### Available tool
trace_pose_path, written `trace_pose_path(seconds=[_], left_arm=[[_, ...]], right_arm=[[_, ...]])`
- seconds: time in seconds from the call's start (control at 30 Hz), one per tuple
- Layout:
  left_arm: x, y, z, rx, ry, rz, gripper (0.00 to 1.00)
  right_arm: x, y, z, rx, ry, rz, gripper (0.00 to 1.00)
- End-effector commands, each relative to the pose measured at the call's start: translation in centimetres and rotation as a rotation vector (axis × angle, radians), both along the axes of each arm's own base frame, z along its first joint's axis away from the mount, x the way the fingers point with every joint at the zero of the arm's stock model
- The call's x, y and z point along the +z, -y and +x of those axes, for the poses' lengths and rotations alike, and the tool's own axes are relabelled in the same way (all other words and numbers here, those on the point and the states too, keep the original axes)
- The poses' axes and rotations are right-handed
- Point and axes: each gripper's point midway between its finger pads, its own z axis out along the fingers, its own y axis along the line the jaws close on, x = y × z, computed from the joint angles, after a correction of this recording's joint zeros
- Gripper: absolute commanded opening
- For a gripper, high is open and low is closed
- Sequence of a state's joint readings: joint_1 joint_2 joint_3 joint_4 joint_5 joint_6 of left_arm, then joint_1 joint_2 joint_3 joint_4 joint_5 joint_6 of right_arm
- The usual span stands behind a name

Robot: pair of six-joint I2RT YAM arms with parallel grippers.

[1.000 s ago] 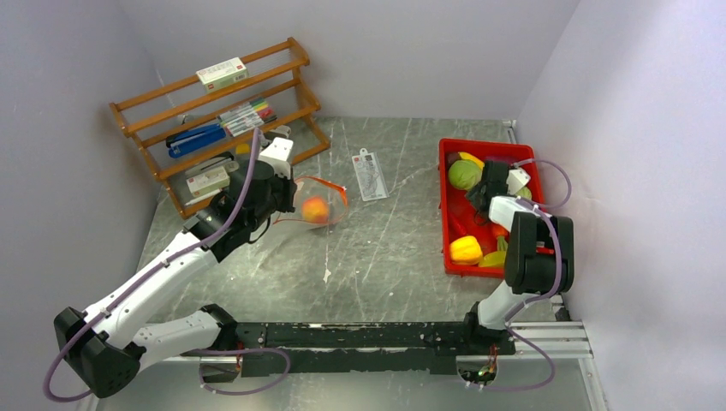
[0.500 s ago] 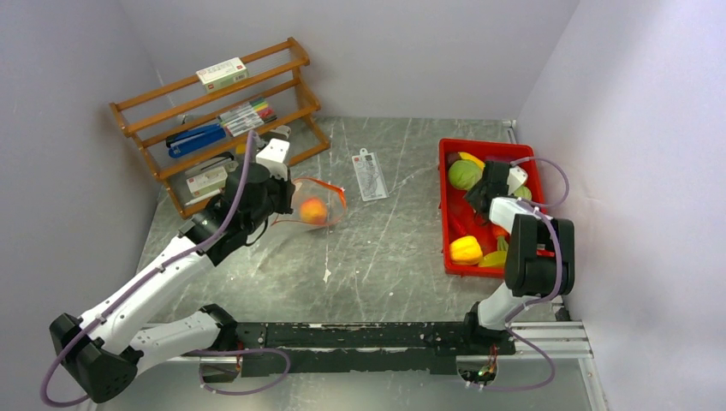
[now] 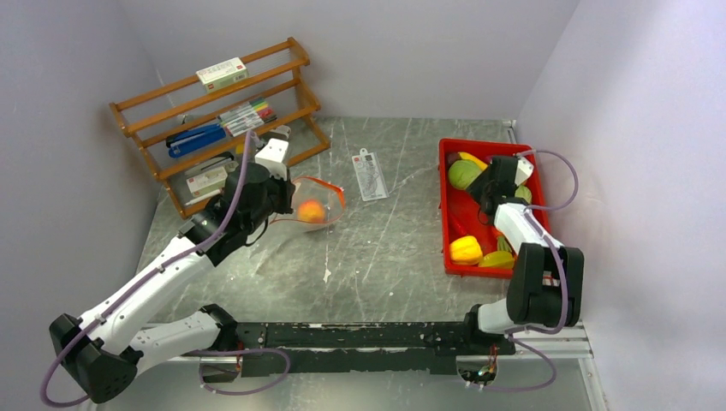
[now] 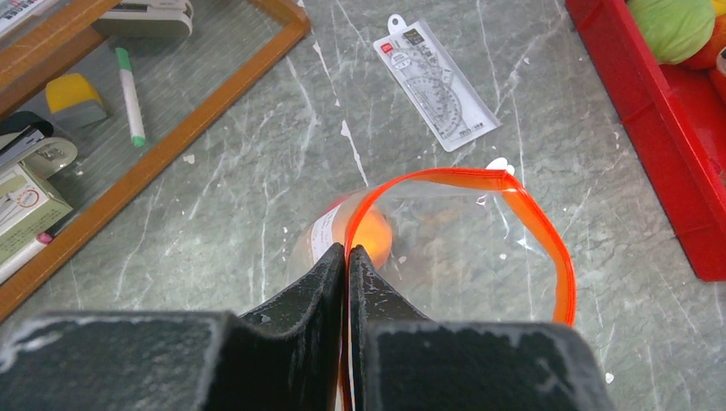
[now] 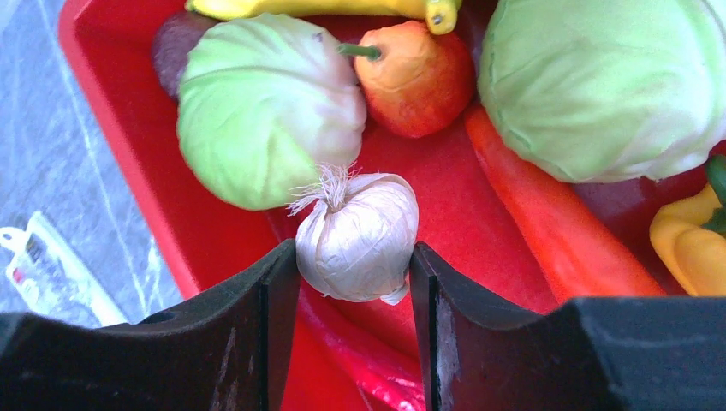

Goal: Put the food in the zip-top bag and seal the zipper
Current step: Pick up the fake vegetable from the bin, then place the fake vegetable in the zipper food storage bag.

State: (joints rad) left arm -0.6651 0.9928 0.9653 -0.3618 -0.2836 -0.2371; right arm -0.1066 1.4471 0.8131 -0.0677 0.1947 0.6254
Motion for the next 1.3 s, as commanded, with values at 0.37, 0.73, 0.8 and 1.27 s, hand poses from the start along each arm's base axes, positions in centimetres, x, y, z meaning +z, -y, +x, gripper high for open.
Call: trace_pose_path(seconds=[0.37,0.73,0.8,1.27], left_arm=[[2.3,0.6,1.3,0.027,0.067,-0.039,0.07],[3.1,0.9,3.2,0.088,0.097,-0.091,0.07],[3.6,1.1,3.2,0.081,0.1,-0.099,0.07],[1.8,1.9,2.9,0.039,0.088,-0.137,0.07]], right_arm=[[10.4,-5.9,0.1,0.24,0.209,0.02,0.46],[15.9,-17.1,-1.5,0.52,0.341,0.085,0.46],[17.0,-19.3,-2.1,0.571,0.373,0.109,0.46],[21.9,-31.8,-7.0,0.883,0.483,0.363,0.45]])
